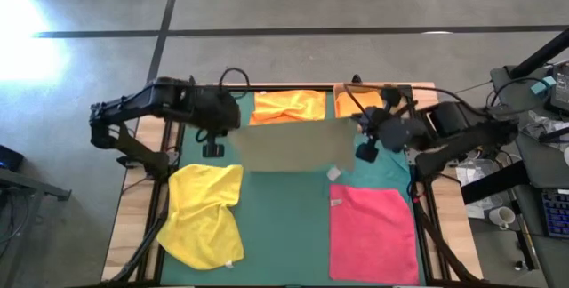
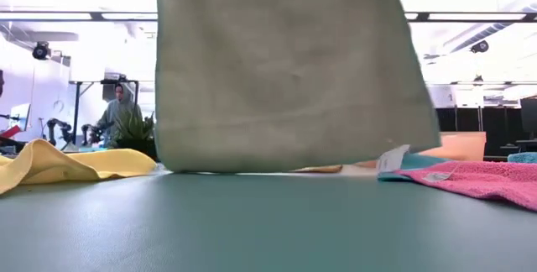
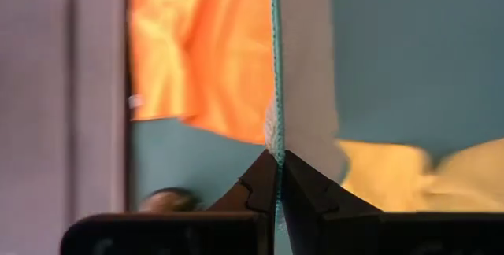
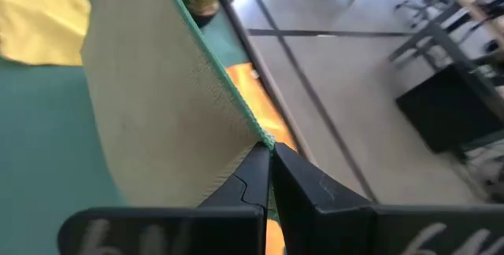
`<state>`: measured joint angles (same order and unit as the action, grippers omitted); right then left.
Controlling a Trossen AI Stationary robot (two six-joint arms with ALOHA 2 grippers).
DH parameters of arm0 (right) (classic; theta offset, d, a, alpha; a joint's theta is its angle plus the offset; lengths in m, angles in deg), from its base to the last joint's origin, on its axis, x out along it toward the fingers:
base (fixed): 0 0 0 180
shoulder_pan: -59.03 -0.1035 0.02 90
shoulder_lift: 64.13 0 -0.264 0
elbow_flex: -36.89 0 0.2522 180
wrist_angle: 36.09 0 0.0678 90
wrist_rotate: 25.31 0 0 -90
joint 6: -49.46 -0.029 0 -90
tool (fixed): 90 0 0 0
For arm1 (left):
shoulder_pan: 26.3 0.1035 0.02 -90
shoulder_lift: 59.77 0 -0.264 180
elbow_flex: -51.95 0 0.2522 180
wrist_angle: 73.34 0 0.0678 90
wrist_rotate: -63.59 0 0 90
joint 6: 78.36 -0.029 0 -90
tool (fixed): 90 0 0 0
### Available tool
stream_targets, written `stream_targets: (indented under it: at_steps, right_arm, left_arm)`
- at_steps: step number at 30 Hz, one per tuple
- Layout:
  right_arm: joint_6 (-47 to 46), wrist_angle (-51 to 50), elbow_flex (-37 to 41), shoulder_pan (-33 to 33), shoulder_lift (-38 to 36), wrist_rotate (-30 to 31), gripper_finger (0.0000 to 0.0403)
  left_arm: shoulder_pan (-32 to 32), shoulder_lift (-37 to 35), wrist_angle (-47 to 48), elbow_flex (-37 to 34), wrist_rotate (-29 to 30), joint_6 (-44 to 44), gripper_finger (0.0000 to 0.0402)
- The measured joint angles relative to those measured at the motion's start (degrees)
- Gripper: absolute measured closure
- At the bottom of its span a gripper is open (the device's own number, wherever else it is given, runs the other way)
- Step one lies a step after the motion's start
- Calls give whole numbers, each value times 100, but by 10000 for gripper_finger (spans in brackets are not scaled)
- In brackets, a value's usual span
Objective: Fold microfiber towels
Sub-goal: Fold the light green microfiber towel
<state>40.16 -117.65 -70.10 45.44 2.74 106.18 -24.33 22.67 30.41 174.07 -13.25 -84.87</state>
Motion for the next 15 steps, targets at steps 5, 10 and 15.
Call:
stream_targets:
  at_steps: [5, 10, 15]
  right_arm:
    - [755, 486, 31, 411, -2, -59, 394]
    - [374, 509, 11, 397, -54, -732, 394]
    - [-757, 511, 117, 74, -40, -1883, 394]
  left_arm:
    - [237, 0, 3, 56, 788, -449, 402]
    - [173, -9, 3, 292, 302, -69, 402]
    - [-172, -11, 3, 206, -1092, 1247, 402]
